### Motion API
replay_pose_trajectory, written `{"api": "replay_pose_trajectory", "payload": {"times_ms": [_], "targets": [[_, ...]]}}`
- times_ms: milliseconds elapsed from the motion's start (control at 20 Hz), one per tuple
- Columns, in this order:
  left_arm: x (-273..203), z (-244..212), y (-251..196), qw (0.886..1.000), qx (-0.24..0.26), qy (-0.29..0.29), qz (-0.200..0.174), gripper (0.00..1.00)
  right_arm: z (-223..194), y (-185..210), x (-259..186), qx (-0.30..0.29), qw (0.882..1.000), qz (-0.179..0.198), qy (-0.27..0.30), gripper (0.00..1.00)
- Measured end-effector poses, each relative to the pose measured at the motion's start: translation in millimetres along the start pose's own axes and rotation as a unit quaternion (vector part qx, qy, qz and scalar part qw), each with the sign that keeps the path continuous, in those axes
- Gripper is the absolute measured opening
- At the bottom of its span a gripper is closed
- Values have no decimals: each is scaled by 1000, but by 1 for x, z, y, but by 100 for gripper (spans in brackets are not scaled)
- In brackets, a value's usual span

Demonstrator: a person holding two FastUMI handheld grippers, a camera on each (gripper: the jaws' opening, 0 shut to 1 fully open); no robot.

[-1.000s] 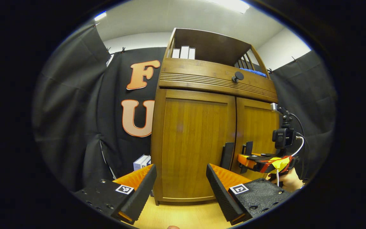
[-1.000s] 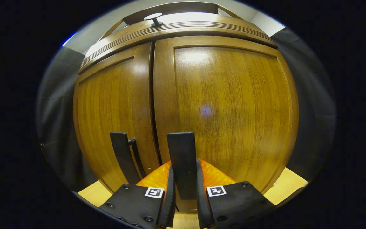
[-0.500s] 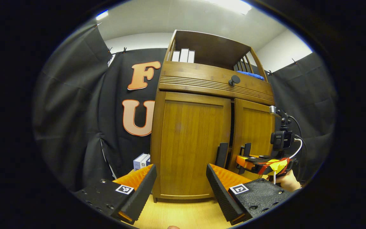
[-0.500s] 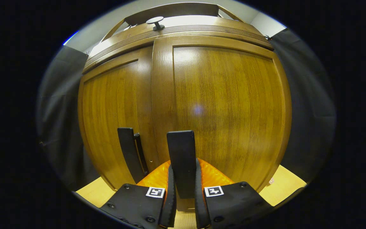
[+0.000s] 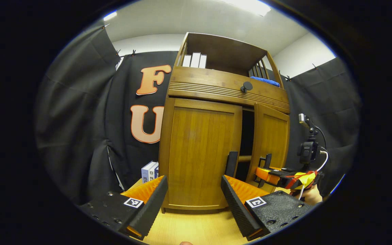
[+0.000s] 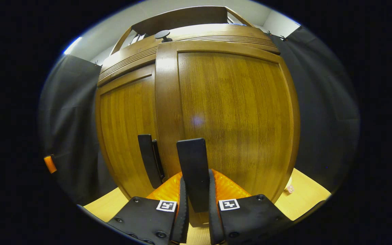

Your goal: Open the right door of the double-door shoe cabinet with the right hand, and open the left door with the left hand.

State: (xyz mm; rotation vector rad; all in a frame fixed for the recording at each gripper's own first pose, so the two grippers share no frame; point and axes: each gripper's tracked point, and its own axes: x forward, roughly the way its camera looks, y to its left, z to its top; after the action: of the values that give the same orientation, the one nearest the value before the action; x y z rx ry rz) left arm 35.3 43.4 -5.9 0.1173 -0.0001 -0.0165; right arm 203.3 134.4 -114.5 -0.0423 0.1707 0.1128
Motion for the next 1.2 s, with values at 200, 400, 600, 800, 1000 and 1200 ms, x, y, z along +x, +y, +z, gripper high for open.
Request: {"api": "replay_pose_trajectory", "payload": {"times_ms": [200, 400, 600, 800, 1000, 1200], "targets": [[-5, 3, -9, 1000, 2, 1, -2, 92, -1, -2, -10, -2, 1000, 8, 0, 36], [-10, 8, -19, 1000, 1, -2, -5, 92, 0, -8, -26, -5, 1000, 16, -2, 36], [-17, 12, -28, 1000, 6, -4, -7, 92, 3, -9, -32, -8, 1000, 23, -4, 36], [-25, 18, -38, 1000, 7, -8, -12, 92, 2, -20, -49, -6, 1000, 26, -8, 33], [-32, 22, -50, 1000, 7, -10, -19, 92, 6, -26, -59, 6, 1000, 29, -9, 28], [-37, 22, -61, 1000, 3, -10, -27, 92, 9, -33, -68, 8, 1000, 25, -12, 30]]}}
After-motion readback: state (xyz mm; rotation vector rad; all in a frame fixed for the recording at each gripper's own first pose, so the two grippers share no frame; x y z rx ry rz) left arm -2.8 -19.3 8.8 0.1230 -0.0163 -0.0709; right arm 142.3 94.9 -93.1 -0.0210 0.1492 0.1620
